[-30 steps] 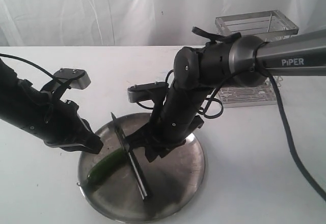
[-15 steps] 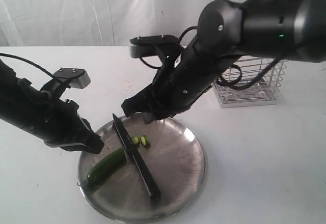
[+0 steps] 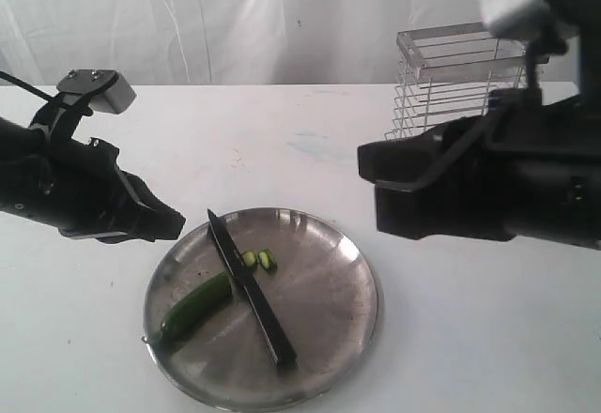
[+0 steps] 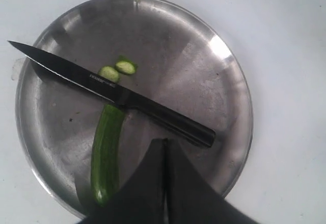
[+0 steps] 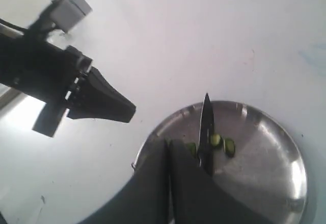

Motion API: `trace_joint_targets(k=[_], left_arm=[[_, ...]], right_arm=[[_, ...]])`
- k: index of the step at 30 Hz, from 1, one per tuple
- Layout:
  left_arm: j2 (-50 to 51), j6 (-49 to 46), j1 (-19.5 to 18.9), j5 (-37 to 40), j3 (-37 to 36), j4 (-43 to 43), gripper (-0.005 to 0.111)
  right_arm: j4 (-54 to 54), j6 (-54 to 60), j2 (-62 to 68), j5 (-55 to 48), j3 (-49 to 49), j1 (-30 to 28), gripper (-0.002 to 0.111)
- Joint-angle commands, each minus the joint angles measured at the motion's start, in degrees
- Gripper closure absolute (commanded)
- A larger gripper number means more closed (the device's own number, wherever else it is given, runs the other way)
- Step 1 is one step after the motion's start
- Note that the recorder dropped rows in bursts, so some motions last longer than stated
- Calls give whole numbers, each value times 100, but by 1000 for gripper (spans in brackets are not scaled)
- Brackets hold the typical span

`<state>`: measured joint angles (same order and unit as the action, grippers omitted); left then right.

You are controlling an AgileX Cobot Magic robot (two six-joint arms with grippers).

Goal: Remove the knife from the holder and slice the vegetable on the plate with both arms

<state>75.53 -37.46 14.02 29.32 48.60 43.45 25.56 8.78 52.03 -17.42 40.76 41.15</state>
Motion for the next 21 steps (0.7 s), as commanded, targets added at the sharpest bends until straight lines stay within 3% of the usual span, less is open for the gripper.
trace_joint_targets(k=[1,14,21], left_arm=[[-56,-22,-24,-53,-17,60,107],[-56,-22,-24,-85,-17,60,107],[-56,-22,-24,-116,-17,60,107]], right_arm=[[-6,29,-584,78,-31,19,108],[-226,688,-1148,604,-180,3,108],[-250,630,-2333,594,-1447,-750,108]])
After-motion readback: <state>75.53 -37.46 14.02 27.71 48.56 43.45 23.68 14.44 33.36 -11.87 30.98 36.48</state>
